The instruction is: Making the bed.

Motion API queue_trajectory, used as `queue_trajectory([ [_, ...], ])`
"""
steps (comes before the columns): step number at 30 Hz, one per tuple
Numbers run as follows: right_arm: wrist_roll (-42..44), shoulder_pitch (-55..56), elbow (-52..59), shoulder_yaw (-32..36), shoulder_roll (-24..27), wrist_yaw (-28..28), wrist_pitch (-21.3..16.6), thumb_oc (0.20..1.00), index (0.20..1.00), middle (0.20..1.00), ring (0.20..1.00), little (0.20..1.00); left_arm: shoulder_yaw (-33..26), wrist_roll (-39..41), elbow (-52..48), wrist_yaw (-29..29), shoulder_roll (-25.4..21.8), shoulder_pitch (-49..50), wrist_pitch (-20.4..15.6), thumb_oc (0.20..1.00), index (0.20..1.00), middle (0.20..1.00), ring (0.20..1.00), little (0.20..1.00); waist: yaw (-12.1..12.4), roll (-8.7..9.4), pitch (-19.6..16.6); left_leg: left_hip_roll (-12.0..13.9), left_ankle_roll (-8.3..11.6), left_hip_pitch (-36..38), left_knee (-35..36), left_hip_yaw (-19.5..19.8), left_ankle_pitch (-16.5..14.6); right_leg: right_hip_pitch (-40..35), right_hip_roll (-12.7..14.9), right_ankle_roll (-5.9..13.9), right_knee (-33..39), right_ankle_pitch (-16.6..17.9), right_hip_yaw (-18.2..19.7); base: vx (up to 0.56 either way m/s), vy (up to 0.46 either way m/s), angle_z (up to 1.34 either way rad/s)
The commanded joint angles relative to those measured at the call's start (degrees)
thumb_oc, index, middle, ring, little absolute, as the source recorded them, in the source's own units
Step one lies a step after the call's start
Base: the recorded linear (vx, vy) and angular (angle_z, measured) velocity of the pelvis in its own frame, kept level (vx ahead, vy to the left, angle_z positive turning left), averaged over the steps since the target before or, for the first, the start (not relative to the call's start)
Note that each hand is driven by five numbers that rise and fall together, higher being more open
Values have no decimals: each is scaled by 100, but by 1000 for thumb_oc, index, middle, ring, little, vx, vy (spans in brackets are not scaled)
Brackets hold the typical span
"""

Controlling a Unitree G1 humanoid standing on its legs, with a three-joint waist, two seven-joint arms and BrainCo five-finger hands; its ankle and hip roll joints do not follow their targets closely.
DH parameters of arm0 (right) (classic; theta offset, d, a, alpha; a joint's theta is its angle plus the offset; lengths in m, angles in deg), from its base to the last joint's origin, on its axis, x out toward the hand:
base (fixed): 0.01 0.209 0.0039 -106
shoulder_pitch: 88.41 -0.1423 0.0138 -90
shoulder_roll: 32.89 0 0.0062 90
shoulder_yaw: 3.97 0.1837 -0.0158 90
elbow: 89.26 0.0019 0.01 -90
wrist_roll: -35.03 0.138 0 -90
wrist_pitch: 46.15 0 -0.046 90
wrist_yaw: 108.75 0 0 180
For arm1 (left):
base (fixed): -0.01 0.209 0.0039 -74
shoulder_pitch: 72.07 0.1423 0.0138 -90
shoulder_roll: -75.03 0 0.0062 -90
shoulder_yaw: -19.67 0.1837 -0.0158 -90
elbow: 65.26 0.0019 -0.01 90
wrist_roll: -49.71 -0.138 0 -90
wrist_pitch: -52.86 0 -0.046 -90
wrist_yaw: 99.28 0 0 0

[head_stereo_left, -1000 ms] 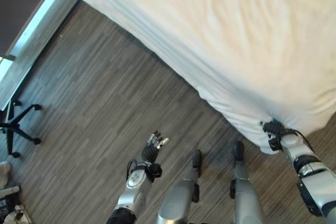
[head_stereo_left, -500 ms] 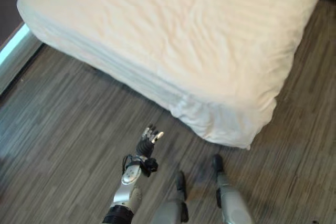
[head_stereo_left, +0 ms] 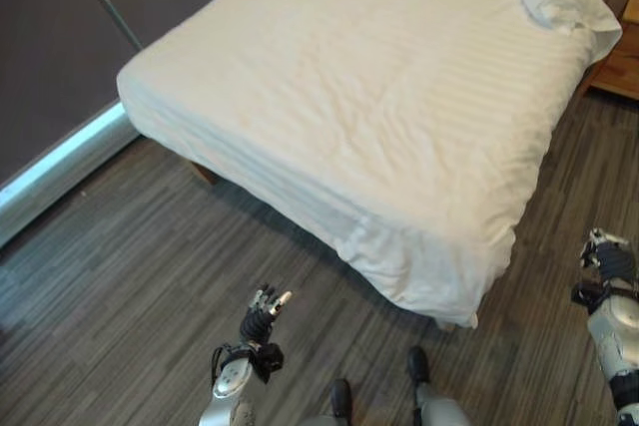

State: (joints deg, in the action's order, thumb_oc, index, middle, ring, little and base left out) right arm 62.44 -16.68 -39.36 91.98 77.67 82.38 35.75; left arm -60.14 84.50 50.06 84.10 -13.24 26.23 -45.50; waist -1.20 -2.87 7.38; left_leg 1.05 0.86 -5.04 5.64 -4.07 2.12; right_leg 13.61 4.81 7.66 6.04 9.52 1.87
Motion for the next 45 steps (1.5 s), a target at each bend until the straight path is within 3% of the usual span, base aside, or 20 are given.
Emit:
queue_trajectory([
  [1, 178, -694, -511, -216, 237, 55, -166, 200, 200, 200, 200, 200, -224, 0, -104, -58, -269, -395, -243, 1000, 1000, 1000, 1000, 1000, 194, 109, 449, -70, 165, 54, -64, 264, 27, -616, 213, -14, -104, -344, -127, -8, -27, 7],
  [5, 343, -1620, -1278, -609, 539, 0, -82, 200, 200, 200, 200, 200, -99, 128, -115, -58, -282, -455, -321, 1000, 1000, 1000, 1000, 1000, 318, -57, 571, -76, 206, -166, -64, 324, 120, -434, 218, -11, -104, -316, -181, -41, -30, 6],
  [11, 420, -2375, -1286, -1179, 703, -145, -88, 200, 200, 200, 200, 200, 184, 199, -122, -58, -178, -615, -369, 1000, 1000, 1000, 1000, 1000, 424, -131, 731, -24, 272, -467, -64, 320, 216, -129, 152, -24, -104, -280, -244, -21, -57, 8],
  [21, 280, -2580, -1305, -1570, 334, -129, -184, 200, 200, 200, 200, 200, 465, 141, 149, 64, 20, -1006, -404, 1000, 1000, 1000, 1000, 1000, 459, -179, 1066, 81, 345, -766, -64, 246, 312, 224, 52, -52, -104, -223, -178, 13, -42, -5],
  [26, 206, -2054, -2274, -1356, -69, -116, -68, 200, 200, 200, 200, 200, 515, 119, 213, 104, 93, -1165, -395, 1000, 1000, 1000, 1000, 1000, 435, -317, 1207, 59, 359, -850, -64, 260, 334, 297, 73, -72, -104, -222, -178, -1, -1, 1],
  [27, -14, -1594, -2844, -1174, -323, -76, 61, 200, 200, 200, 200, 200, 497, 62, 221, 113, 130, -1196, -392, 1000, 1000, 1000, 1000, 1000, 405, -419, 1279, 37, 357, -868, -64, 282, 319, 304, 90, -77, -104, -247, -199, 0, 0, 0],
  [31, -404, -714, -3404, -880, -747, -103, 232, 200, 200, 200, 200, 200, 345, -27, 162, 109, 194, -1123, -415, 1000, 1000, 1000, 1000, 1000, 333, -542, 1315, -14, 345, -916, -64, 303, 328, 353, 126, -72, -104, -263, -219, 8, 12, 7],
  [37, -328, 512, -3267, -445, -1178, -256, 243, 200, 200, 200, 200, 200, 91, -124, 255, 161, 244, -1014, -438, 1000, 1000, 1000, 1000, 1000, 85, -462, 1244, -43, 314, -772, -64, 271, 242, 242, 126, -61, -104, -301, -166, 41, 33, -4],
  [38, 80, 828, -3081, -21, -1204, -209, 136, 200, 200, 200, 200, 200, -4, -153, 217, 171, 225, -989, -416, 1000, 1000, 1000, 1000, 1000, -30, -405, 1173, -45, 296, -671, -64, 254, 186, 160, 133, -48, -104, -318, -140, 31, 40, -11],
  [40, 240, 933, -2905, 140, -1212, -165, 62, 200, 200, 200, 200, 200, -62, -173, 183, 181, 205, -956, -406, 1000, 1000, 1000, 1000, 1000, -75, -367, 1130, -41, 290, -618, -64, 237, 156, 112, 142, -44, -104, -325, -124, 60, 44, -9],
  [41, 746, 1126, -2276, 786, -1122, 147, -203, 200, 200, 200, 200, 200, -207, -170, 138, 225, 168, -893, -381, 1000, 1000, 1000, 1000, 1000, -181, -304, 1013, -30, 269, -427, -64, 233, 54, -77, 161, -37, -104, -397, -138, 86, 54, -5],
  [42, 913, 1172, -1999, 970, -1135, 270, -315, 715, 715, 715, 715, 715, -294, -151, 141, 257, 158, -880, -384, 1000, 1000, 1000, 1000, 1000, -214, -262, 916, -30, 258, -378, -64, 230, 49, -129, 178, -36, -104, -386, -138, 112, 50, -2],
  [43, 987, 1251, -1654, 1118, -1137, 375, -413, 1000, 1000, 1000, 1000, 1000, -378, -135, 122, 288, 142, -837, -375, 1000, 1000, 1000, 1000, 1000, -242, -209, 816, -29, 239, -281, -64, 230, 10, -232, 191, -35, -104, -411, -150, 69, 44, -3],
  [45, 976, 1427, -669, 1234, -1263, 550, -572, 1000, 1000, 1000, 1000, 1000, -557, -123, 97, 364, 111, -735, -352, 1000, 1000, 1000, 1000, 1000, -279, -105, 610, -35, 205, -15, -64, 237, -60, -511, 222, -21, -107, -438, -194, 115, 43, -2],
])
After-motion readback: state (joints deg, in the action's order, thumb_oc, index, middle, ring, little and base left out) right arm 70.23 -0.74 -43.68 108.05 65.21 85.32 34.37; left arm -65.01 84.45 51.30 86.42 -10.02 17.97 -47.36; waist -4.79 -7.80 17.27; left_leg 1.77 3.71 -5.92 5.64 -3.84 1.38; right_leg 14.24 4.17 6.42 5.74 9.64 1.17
